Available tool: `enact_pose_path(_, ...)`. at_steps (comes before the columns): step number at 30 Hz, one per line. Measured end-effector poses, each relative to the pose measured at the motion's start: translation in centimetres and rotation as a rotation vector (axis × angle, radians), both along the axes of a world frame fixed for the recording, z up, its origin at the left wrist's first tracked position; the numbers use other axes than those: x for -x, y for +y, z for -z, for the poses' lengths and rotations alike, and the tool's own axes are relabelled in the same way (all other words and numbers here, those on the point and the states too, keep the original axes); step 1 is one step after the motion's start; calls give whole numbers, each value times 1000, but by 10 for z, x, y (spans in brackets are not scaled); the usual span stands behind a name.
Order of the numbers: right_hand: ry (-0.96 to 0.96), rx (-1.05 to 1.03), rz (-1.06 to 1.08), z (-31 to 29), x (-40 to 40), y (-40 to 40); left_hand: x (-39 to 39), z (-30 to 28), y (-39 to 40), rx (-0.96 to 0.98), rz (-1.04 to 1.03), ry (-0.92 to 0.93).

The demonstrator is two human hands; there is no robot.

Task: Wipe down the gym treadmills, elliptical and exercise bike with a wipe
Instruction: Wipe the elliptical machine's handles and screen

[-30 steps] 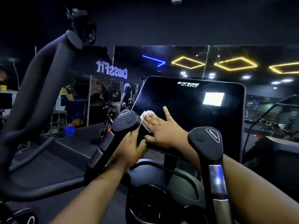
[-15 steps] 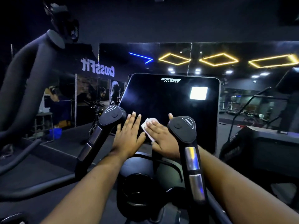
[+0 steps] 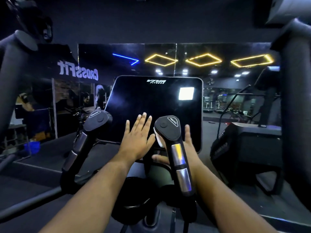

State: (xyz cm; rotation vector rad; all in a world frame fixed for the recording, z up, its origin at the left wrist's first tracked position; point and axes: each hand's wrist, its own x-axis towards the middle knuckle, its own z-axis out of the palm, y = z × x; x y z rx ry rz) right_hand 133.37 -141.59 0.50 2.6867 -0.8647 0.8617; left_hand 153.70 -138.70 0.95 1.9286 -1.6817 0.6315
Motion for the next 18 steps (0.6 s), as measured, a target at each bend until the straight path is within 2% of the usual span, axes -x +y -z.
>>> enact_pose_path(2, 28, 74, 260, -13, 16, -5, 4, -4, -3, -6, 18, -7)
enact_pose_path(5, -33, -17, 497, -26, 32, -6, 9, -13, -5, -22, 28, -19)
enact_pose_path(7, 28, -103, 515, -22, 31, 15, 10, -13, -8, -25, 30, -16)
enact_pose_path(10, 109, -69, 494, -2, 30, 35, 8, -8, -13, -15, 38, 29)
enact_pose_path(12, 78, -68, 480, -4, 30, 24, 7, -5, -15, 1, 40, 40)
enact_pose_path(18, 27, -36, 549, -101, 18, -66, 5, -4, -16, 9, 35, 21)
